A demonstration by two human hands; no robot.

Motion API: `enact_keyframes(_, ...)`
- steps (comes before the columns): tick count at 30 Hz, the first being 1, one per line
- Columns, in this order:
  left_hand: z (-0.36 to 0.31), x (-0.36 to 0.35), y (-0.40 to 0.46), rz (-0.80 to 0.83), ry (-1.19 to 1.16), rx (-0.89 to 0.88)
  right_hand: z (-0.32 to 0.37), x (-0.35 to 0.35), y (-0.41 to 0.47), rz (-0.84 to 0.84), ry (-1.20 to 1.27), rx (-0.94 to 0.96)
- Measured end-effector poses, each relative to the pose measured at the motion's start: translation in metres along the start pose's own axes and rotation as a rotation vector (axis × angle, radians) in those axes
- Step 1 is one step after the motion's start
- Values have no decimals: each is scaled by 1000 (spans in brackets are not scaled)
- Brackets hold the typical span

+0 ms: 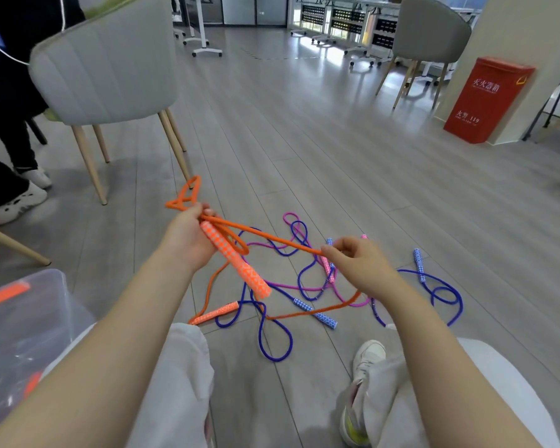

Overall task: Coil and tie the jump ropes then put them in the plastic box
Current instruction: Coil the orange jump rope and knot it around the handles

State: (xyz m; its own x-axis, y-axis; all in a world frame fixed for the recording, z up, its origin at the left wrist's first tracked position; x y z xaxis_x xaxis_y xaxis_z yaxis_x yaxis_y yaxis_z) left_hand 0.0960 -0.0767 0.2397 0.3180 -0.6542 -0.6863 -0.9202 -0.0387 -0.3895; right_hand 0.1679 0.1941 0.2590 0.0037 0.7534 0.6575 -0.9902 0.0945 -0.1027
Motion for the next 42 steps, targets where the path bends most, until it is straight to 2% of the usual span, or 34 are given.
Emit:
enact_keyframes(4,-23,31,12,-181,-138,-114,-11,31,3,-101,7,-35)
enact_keyframes(8,-20,23,7,-179,68,-182,-7,47,0,-177,173,-60)
enact_keyframes(12,0,0,-5,-40,426,-153,3,38,-2,-167,452,-32)
enact_keyframes(18,44,-35,-36,268,820,-45,27,17,-8,-130,364,122)
enact_keyframes(24,74,-43,-54,488,971,115,46,-17,-14,-74,266,248)
enact_keyframes(27,84,-46,-62,563,976,186,51,-21,-16,-93,277,294)
enact_keyframes(36,100,-44,-69,669,984,306,48,-23,-17,-176,188,325)
enact_keyframes(42,93,-45,-65,636,1048,217,44,-21,-13,-128,171,286)
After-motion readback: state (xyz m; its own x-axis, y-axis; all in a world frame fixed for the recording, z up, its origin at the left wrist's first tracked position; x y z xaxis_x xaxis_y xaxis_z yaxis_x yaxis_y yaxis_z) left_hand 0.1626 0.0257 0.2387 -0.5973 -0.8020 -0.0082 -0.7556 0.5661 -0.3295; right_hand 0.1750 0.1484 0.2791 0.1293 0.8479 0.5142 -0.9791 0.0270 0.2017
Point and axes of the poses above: each hand's wrist, its own y-axis towards the middle knuckle, its own x-axis out of the back of the hand, z = x × y, the point moved 9 cm from there along y, towards the middle knuckle
